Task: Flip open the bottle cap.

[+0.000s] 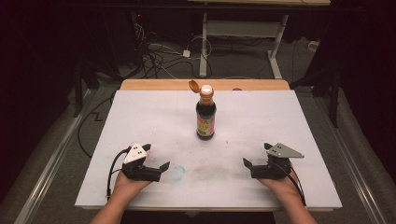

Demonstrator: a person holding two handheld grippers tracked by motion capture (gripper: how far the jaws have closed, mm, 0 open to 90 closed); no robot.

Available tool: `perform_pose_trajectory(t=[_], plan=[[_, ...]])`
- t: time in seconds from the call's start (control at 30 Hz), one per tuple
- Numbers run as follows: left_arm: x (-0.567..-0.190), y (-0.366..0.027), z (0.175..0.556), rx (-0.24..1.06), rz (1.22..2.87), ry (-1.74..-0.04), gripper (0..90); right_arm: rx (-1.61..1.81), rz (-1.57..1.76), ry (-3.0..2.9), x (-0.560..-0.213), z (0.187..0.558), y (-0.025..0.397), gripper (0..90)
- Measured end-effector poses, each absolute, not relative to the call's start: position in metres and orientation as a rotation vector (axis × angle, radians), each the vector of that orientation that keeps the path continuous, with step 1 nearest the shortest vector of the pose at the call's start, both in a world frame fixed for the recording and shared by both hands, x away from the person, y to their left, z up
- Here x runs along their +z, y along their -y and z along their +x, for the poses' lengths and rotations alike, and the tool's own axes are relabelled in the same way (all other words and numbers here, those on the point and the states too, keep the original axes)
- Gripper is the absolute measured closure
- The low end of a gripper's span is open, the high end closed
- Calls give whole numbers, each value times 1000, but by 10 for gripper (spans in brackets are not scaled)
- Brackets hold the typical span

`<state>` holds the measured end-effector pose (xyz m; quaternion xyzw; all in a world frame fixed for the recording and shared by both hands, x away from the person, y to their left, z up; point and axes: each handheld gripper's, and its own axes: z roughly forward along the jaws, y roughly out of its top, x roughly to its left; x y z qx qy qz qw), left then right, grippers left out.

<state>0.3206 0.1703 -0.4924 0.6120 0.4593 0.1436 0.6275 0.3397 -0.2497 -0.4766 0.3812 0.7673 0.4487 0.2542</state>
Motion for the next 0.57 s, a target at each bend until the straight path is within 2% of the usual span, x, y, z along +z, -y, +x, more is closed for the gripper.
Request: perform_pose_trajectory(t=[0.37,0.4,0.43,0.57], plan=[[-497,-177,310,368,1410,-1021,0,1226,1032,-2047,-479,330,254,4],[-496,-169,311,353,1287,-1058,0,1227,1031,-2044,-480,329,254,3],[-497,-175,310,363,1385,-1025,0,1228,1025,-2041,-480,329,255,4],[-497,-176,310,372,1400,-1022,0,1228,1022,-2032,-480,328,254,4]])
